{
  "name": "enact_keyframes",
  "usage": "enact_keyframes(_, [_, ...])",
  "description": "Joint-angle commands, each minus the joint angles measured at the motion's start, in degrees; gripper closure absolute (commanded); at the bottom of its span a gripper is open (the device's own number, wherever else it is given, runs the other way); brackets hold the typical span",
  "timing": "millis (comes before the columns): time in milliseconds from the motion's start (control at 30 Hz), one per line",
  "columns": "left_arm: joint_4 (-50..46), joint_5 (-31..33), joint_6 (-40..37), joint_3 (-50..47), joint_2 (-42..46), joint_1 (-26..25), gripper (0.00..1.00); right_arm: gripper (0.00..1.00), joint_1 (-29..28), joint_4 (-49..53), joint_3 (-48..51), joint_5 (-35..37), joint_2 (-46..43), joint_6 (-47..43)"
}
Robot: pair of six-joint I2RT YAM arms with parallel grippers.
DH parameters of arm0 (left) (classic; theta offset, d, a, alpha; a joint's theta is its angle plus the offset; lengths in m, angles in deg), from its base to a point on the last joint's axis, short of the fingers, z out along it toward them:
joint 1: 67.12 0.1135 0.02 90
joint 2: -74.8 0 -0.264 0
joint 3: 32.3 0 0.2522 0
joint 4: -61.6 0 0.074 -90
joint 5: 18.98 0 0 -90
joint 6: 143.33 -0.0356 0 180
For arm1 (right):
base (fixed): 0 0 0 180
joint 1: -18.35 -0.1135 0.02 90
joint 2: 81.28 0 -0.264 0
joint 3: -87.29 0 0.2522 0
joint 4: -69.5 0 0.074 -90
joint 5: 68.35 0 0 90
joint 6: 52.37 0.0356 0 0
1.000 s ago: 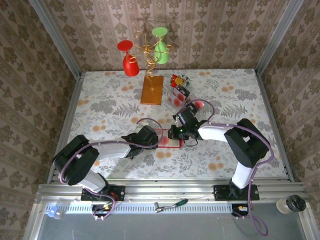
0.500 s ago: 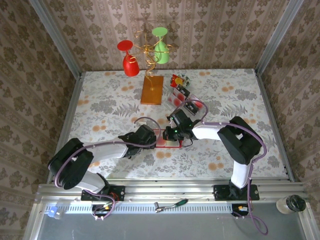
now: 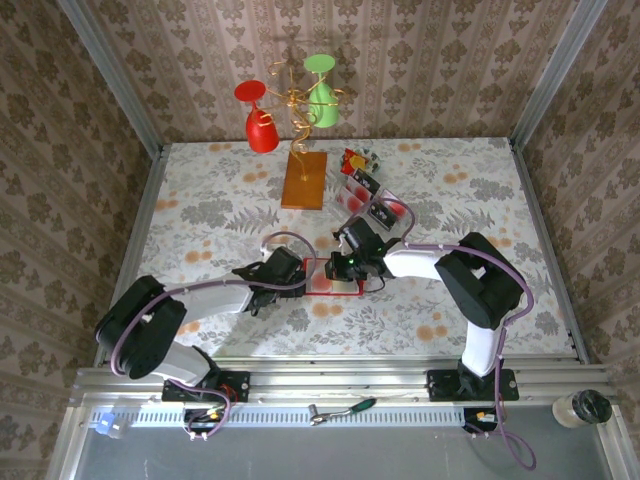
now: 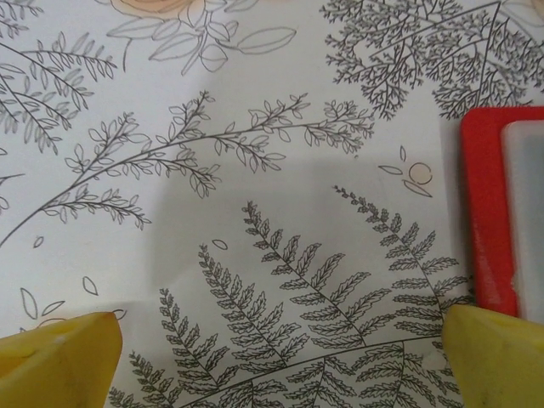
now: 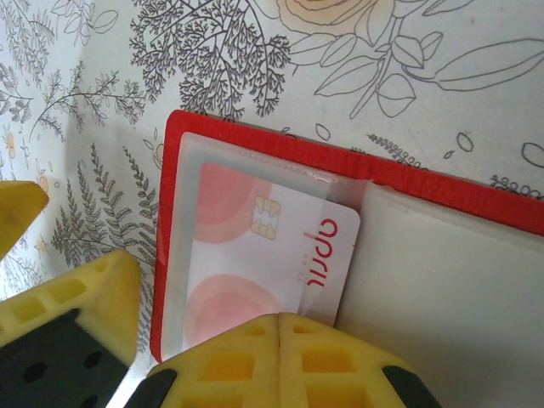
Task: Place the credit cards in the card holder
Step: Insert the credit card into the card slot.
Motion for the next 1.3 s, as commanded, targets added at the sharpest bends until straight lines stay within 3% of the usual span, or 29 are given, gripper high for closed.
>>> enact_keyframes(0, [-0.1,-0.8,0.3,-0.6,-1.4,0.1,0.02,0.99,-0.4,4.1,-2.0,0.7,-2.1,-1.6])
enact_keyframes(1000, [2.0,-1.0,0.5,-1.6,-1.6,-0.2,0.02,1.00,-2.8,6.8,-6.0,0.8,3.9,-2.5])
enact_keyframes(1267, [1.8,-0.7,0.5,-1.7,-1.0,-0.3,0.02,1.00,-1.1,7.9,-5.8,1.4,-0.1,-2.8])
